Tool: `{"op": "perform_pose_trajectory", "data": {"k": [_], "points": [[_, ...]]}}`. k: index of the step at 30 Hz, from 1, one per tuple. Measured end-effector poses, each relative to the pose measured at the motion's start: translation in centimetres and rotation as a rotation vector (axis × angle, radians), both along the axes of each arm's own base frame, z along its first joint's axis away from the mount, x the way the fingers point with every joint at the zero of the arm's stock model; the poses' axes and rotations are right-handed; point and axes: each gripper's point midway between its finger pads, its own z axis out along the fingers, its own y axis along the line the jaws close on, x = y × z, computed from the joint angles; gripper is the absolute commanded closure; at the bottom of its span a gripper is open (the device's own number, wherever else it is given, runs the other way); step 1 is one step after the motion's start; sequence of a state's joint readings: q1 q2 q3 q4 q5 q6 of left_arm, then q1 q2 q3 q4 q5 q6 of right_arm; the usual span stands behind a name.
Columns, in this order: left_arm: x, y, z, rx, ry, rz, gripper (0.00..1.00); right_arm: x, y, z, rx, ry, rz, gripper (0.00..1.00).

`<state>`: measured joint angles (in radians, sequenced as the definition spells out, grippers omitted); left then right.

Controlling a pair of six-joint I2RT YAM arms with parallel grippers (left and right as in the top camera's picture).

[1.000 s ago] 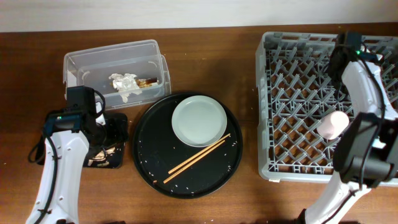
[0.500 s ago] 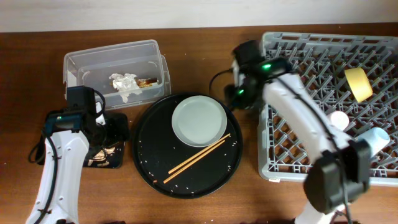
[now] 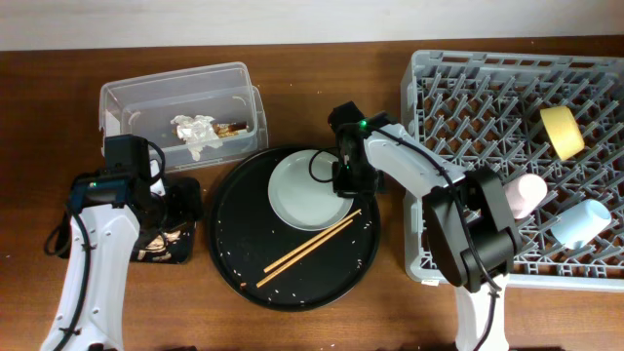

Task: Sort waste into correct bins and load items into the dishwasher rack
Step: 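Grasp the white plate with the right gripper and stand it in the rack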

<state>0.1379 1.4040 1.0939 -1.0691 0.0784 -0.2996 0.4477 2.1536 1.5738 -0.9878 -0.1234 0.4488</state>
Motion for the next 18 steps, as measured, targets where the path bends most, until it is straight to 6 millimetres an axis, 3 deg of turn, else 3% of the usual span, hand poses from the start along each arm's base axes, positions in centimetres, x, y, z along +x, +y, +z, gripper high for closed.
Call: {"op": "perform_pose_trajectory", "data": {"k": [4, 6, 7, 9, 11, 14, 15, 18], "points": [[0.0, 0.0, 0.0, 0.0, 0.0, 0.0, 0.06, 0.4, 0.3, 0.7, 0.016, -0.008, -0.006, 0.96], [0.0, 0.0, 0.0, 0.0, 0.001, 0.0, 0.07, 0.6, 0.3, 2.1, 0.012, -0.021, 0.007, 0.96], [0.0, 0.0, 0.0, 0.0, 0.0, 0.0, 0.06, 1.0, -0.1, 3.4, 0.001, -0.046, 0.009, 0.96], [0.0, 0.0, 0.0, 0.0, 0.001, 0.0, 0.06, 3.4, -1.7, 9.0, -0.017, -0.216, 0.001, 0.96], [0.0, 0.0, 0.0, 0.0, 0.0, 0.0, 0.06, 6.3, -6.6, 17.5, -0.096, -0.48, -0.086, 0.96], [0.0, 0.0, 0.0, 0.0, 0.0, 0.0, 0.06, 7.9, -17.9, 26.6, -0.405, -0.781, -0.319, 0.96], [0.0, 0.0, 0.0, 0.0, 0.0, 0.0, 0.06, 7.9, -21.9, 28.3, -0.543, -0.827, -0.392, 0.96], [0.0, 0.0, 0.0, 0.0, 0.0, 0.0, 0.06, 7.0, -28.4, 30.3, -0.795, -0.84, -0.508, 0.96]]}}
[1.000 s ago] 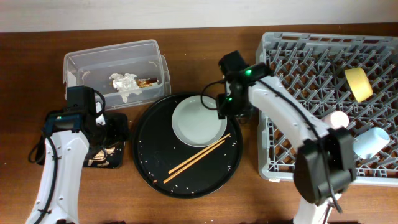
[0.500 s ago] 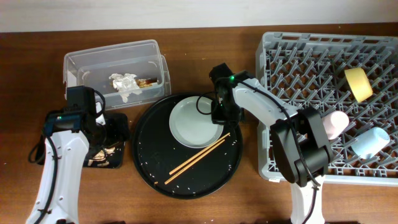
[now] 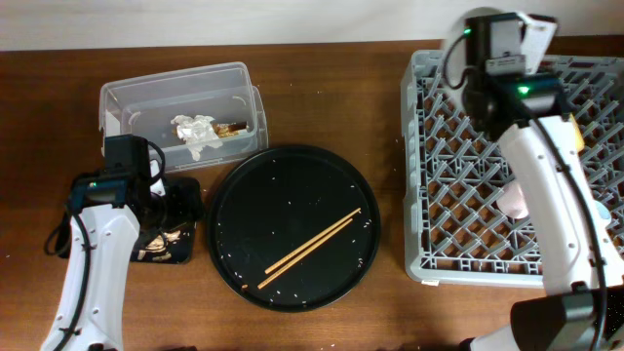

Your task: Sort waste into correct bins and load items into the dishwasher rack

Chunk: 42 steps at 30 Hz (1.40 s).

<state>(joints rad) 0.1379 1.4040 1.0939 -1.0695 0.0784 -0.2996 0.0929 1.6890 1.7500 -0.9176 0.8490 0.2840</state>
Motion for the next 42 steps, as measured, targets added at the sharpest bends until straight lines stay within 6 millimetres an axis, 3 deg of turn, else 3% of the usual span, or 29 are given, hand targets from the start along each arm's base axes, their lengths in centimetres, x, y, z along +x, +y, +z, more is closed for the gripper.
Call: {"op": "perform_pose_trajectory", "data": {"k": [3, 5, 12, 15, 20, 21, 23, 25, 27, 29, 31, 32, 35, 38, 40, 42], "points": [[0.0, 0.0, 0.0, 0.0, -0.001, 0.0, 0.06, -1.2, -4.4, 0.7, -0.061, -0.007, -0.129, 0.96], [0.1, 0.0, 0.0, 0.0, -0.002, 0.0, 0.06, -0.9, -6.0, -1.0, -0.071, 0.045, -0.165, 0.96], [0.1, 0.0, 0.0, 0.001, -0.004, 0.0, 0.06, 1.7, -4.8, -10.4, 0.01, 0.283, -0.091, 0.96], [0.1, 0.0, 0.0, 0.001, -0.004, 0.0, 0.06, 2.1, -4.1, -12.1, 0.06, 0.303, -0.075, 0.96], [0.1, 0.0, 0.0, 0.001, -0.004, 0.0, 0.05, 1.2, -1.3, -13.7, 0.194, 0.364, 0.0, 0.67], [0.1, 0.0, 0.0, 0.001, -0.004, 0.0, 0.02, 0.7, -0.7, -13.4, 0.221, 0.37, 0.018, 0.5], [0.1, 0.0, 0.0, 0.001, -0.004, 0.001, 0.02, -0.5, 0.5, -11.2, 0.289, 0.338, 0.067, 0.45], [0.1, 0.0, 0.0, 0.001, -0.005, 0.0, 0.02, -2.0, 2.9, -8.9, 0.415, 0.303, 0.167, 0.45], [0.1, 0.0, 0.0, 0.001, -0.005, 0.0, 0.02, -4.5, 8.2, -7.7, 0.653, 0.331, 0.353, 0.45], [0.1, -0.1, 0.0, 0.001, -0.005, -0.005, 0.02, -6.5, 12.4, -8.6, 0.811, 0.43, 0.453, 0.45], [0.2, -0.5, 0.0, 0.001, -0.005, -0.018, 0.02, -8.4, 18.1, -9.6, 0.922, 0.526, 0.584, 0.37], [0.2, -0.6, 0.0, 0.001, -0.005, -0.023, 0.02, -8.9, 19.9, -10.0, 0.939, 0.553, 0.618, 0.36], [0.2, -0.7, 0.0, 0.001, -0.006, -0.028, 0.02, -11.7, 26.6, -12.8, 0.996, 0.654, 0.706, 0.36], [0.2, -0.7, 0.0, 0.001, -0.006, -0.027, 0.02, -14.7, 32.5, -17.7, 1.031, 0.716, 0.723, 0.4], [0.2, -0.7, 0.0, 0.001, -0.005, -0.028, 0.02, -16.6, 34.3, -20.7, 1.023, 0.731, 0.688, 0.4], [0.2, -0.7, 0.0, 0.001, -0.006, -0.027, 0.02, -17.8, 34.6, -23.4, 0.977, 0.719, 0.625, 0.41]]}}
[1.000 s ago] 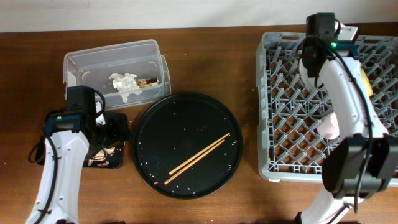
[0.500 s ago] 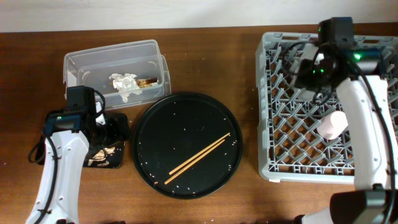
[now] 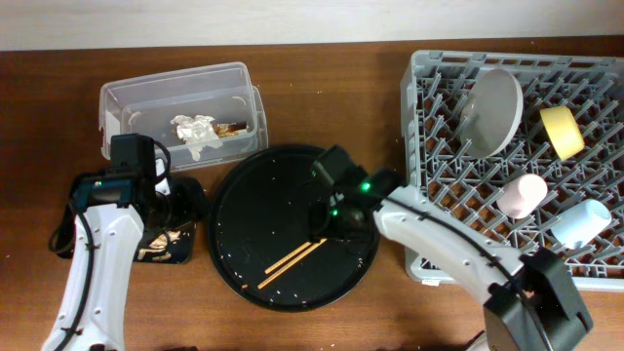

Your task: Sort waste into correct bins and load items into the dishwasher rack

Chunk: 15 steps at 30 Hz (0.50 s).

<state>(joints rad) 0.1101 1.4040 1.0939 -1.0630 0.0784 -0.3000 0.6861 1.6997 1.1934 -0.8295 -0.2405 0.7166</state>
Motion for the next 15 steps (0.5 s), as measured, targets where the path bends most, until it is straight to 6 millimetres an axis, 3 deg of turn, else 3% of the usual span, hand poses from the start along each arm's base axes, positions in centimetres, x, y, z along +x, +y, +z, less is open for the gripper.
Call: {"op": "perform_pose_trajectory", "data": {"k": [7, 15], "points": [[0.0, 0.0, 0.0, 0.0, 0.0, 0.0, 0.02, -0.1, 0.0, -4.5, -0.15, -0.05, -0.049, 0.44], [0.0, 0.0, 0.0, 0.0, 0.0, 0.0, 0.02, 0.3, -0.7, -6.6, -0.214, -0.042, -0.077, 0.46]]}}
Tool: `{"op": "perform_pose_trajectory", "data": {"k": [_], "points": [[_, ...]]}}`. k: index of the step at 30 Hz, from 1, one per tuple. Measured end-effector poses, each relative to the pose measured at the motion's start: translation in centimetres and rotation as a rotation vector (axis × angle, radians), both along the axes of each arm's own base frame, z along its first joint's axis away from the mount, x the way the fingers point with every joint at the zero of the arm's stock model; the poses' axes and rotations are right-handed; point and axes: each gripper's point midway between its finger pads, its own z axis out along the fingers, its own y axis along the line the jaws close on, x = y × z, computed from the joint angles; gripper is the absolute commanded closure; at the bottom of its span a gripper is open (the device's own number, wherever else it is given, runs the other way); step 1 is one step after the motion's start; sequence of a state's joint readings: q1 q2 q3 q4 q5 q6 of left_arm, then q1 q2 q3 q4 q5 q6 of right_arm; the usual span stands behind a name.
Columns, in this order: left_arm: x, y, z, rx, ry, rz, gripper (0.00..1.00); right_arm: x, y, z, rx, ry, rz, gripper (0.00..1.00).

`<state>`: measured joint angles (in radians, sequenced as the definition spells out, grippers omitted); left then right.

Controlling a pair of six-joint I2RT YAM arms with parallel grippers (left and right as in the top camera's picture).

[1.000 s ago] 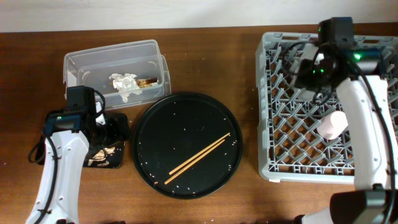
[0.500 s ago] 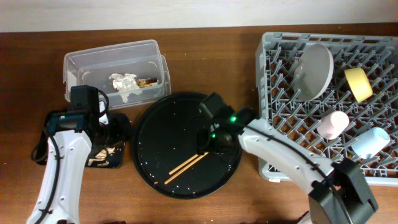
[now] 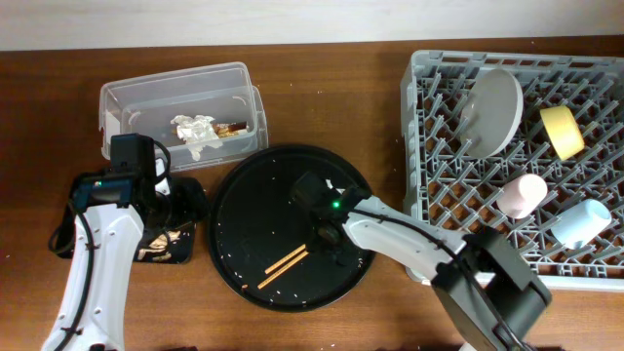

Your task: Sort waste into correct bins and load items into the dishwasher rack

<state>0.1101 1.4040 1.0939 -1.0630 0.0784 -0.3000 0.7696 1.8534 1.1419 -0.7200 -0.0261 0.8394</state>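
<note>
A pair of wooden chopsticks lies on the round black tray. My right gripper is low over their upper right end and hides it, so its jaws cannot be read. A grey-white plate stands on edge in the grey dishwasher rack. My left gripper rests at the top edge of a small black bin left of the tray; its jaws do not show clearly.
A clear plastic bin holding crumpled paper and scraps sits behind the tray. In the rack are a yellow cup, a pink cup and a pale blue cup. Crumbs dot the tray.
My right gripper has shifted a little down and left over the tray, covering more of the chopsticks' upper end. The chopsticks, the plate and my left arm stay as they were.
My right gripper was at a white plate on the tray. Then the plate was off the tray and the arm was over the back of the rack. Later the plate stood in the rack and the gripper was back over the chopsticks, where it is now.
</note>
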Motion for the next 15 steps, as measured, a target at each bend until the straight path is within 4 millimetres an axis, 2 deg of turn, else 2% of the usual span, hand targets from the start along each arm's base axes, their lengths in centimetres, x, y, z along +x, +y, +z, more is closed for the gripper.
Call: {"op": "perform_pose_trajectory", "data": {"k": [7, 11, 13, 15], "points": [[0.0, 0.0, 0.0, 0.0, 0.0, 0.0, 0.02, 0.4, 0.11, -0.46, -0.002, -0.01, -0.023, 0.47], [0.0, 0.0, 0.0, 0.0, 0.0, 0.0, 0.02, 0.5, 0.41, -0.55, 0.001, -0.002, -0.024, 0.6], [0.0, 0.0, 0.0, 0.0, 0.0, 0.0, 0.02, 0.46, 0.6, -0.54, 0.008, 0.002, -0.022, 0.72], [0.0, 0.01, 0.0, 0.0, 0.0, 0.0, 0.01, 0.26, 0.97, -0.52, 0.027, 0.017, -0.019, 0.73]]}}
